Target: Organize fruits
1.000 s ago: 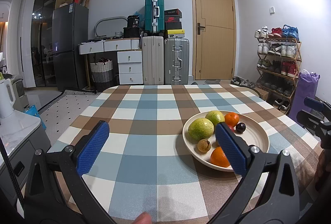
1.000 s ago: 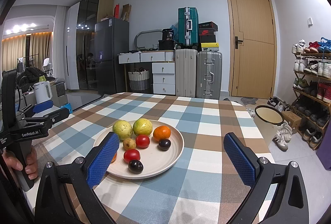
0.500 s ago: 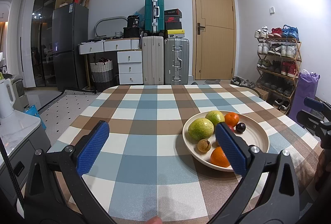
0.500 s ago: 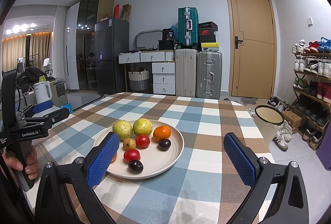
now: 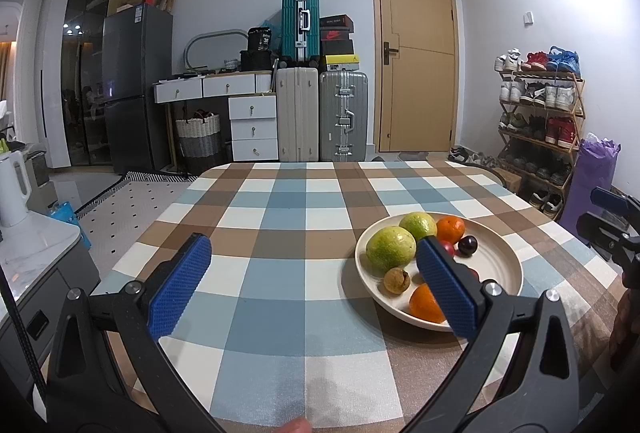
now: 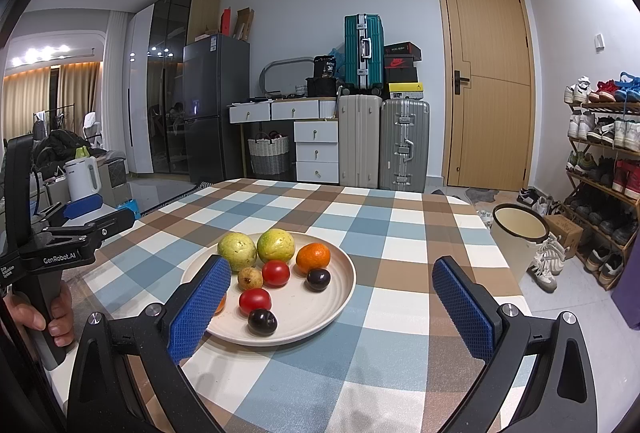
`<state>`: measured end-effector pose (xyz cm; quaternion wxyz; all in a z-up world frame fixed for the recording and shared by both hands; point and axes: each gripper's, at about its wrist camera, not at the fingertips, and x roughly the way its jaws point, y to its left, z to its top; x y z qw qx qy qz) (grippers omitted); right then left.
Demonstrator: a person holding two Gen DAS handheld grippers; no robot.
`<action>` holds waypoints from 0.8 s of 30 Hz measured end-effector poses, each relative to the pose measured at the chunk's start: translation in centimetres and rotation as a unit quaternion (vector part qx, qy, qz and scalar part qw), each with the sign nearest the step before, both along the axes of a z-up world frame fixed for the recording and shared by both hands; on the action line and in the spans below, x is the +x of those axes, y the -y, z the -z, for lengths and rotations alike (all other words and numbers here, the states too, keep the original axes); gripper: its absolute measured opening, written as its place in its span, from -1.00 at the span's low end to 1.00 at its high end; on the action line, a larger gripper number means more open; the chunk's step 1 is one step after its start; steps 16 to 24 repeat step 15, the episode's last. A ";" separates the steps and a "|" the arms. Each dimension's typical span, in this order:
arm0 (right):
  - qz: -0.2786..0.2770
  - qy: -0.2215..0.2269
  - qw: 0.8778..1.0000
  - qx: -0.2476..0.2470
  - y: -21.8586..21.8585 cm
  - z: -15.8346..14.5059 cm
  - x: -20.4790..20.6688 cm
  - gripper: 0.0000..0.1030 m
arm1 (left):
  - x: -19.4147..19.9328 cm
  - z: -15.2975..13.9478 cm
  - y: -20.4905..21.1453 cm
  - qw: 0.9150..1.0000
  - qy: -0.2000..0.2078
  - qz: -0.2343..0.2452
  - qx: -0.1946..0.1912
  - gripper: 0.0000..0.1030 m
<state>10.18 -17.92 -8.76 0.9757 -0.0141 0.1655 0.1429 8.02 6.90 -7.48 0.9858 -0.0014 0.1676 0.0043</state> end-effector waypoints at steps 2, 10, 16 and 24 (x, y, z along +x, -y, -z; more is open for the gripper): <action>0.000 0.000 1.000 0.000 0.1 0.0 0.1 1.00 | 0.0 0.1 0.0 1.000 0.002 0.000 0.000 0.99; 0.000 0.000 1.000 0.000 0.0 0.0 0.0 1.00 | 0.2 0.1 0.1 1.000 0.003 0.002 0.000 0.99; 0.000 0.000 1.000 0.000 0.0 0.0 0.0 1.00 | 0.1 0.0 0.2 1.000 0.002 -0.001 -0.001 0.98; 0.000 0.000 1.000 0.000 0.0 0.0 0.0 1.00 | 0.1 0.0 0.2 1.000 0.002 -0.001 -0.001 0.98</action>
